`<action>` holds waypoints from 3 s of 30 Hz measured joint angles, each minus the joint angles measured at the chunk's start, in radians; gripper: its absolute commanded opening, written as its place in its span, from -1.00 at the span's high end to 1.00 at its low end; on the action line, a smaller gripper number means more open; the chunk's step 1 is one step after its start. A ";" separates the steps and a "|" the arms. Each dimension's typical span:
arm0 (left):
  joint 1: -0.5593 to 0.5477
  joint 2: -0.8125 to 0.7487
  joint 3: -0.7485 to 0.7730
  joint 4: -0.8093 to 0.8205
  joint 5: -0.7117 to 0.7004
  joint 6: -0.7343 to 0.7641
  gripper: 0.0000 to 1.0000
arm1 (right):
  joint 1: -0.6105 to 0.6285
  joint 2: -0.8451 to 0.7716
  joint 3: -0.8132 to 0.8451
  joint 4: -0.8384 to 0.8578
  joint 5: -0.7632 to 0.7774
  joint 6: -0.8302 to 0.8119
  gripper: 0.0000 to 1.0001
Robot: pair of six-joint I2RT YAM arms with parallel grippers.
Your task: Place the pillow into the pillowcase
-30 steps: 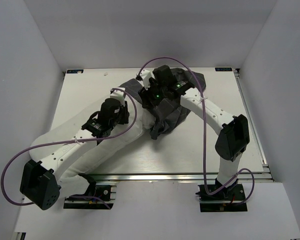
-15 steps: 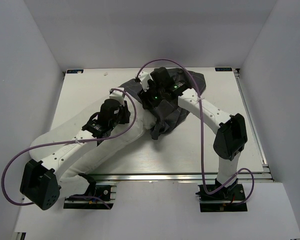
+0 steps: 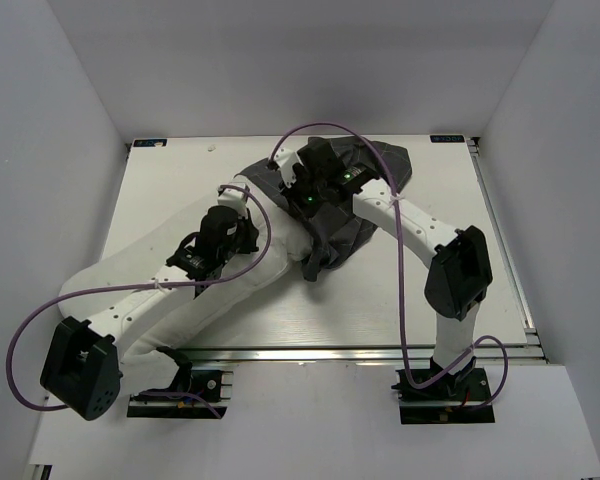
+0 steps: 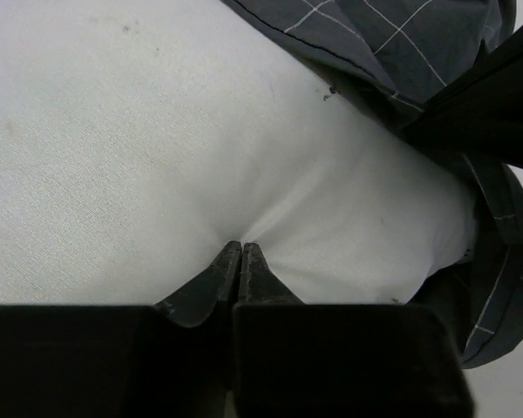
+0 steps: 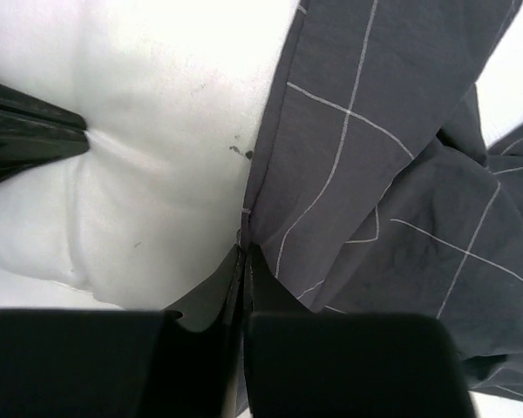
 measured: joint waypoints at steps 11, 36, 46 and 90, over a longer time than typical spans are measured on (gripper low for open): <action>0.041 0.061 -0.071 0.158 0.063 -0.014 0.88 | 0.030 -0.038 0.079 -0.033 -0.157 0.122 1.00; 0.084 -0.125 -0.399 0.533 0.382 -0.095 1.00 | 0.023 0.238 0.342 0.043 -0.213 0.454 1.00; 0.082 -0.222 -0.332 0.338 0.370 -0.046 0.07 | 0.056 0.218 0.198 0.052 -0.239 0.331 0.13; 0.515 0.575 0.549 -0.422 0.681 0.354 1.00 | -0.153 -0.041 0.154 0.018 -0.332 0.164 -0.20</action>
